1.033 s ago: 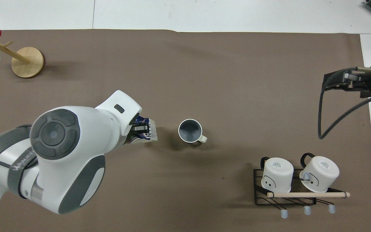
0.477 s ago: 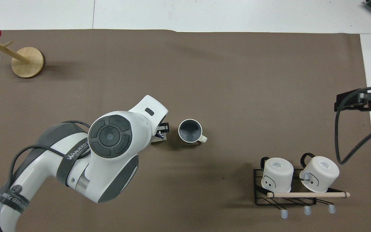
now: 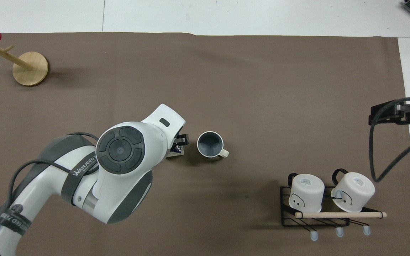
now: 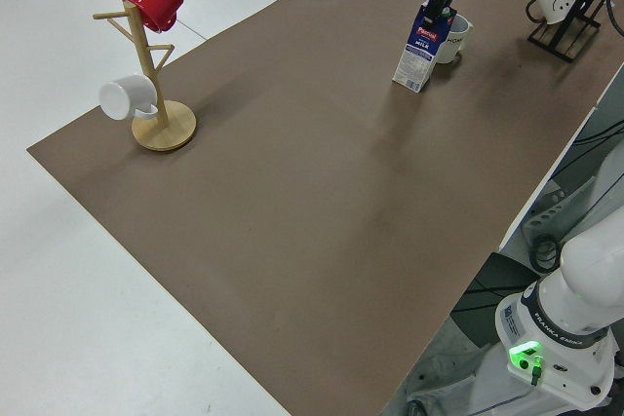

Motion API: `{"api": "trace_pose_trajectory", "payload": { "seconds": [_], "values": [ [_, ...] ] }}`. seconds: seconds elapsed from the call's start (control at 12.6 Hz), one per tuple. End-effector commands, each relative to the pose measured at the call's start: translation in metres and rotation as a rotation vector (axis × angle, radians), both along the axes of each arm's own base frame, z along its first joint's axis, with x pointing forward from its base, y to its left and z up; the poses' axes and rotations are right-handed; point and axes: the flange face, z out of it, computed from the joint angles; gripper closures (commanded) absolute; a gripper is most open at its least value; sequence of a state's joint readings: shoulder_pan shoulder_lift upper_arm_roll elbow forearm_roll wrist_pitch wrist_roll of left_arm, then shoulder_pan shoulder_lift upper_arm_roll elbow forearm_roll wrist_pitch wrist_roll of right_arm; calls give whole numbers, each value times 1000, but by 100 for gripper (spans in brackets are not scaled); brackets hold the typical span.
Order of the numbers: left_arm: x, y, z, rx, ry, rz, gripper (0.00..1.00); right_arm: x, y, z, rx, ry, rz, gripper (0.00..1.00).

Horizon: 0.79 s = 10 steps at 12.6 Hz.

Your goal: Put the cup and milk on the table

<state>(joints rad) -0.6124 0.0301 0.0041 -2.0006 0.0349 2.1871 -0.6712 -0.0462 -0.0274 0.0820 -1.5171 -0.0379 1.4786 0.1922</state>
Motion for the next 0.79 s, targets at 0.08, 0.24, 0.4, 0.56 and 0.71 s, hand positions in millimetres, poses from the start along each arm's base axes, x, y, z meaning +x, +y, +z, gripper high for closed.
{"api": "trace_pose_trajectory", "payload": {
  "seconds": [0.08,0.24,0.4,0.56,0.71],
  "values": [
    [-1,15,70,28,10,22,0,-2,-1,0,30,9,31,0],
    [5,42,96,48,22,-19,0,-5,1,1,72,10,36,0],
    [14,81,110,66,28,-75,0,-5,1,1,72,10,35,0],
    [28,129,117,83,39,-97,0,-3,0,2,65,-4,33,0],
    [36,178,130,95,52,-111,0,-1,-3,2,73,-12,20,0]
  ]
}}
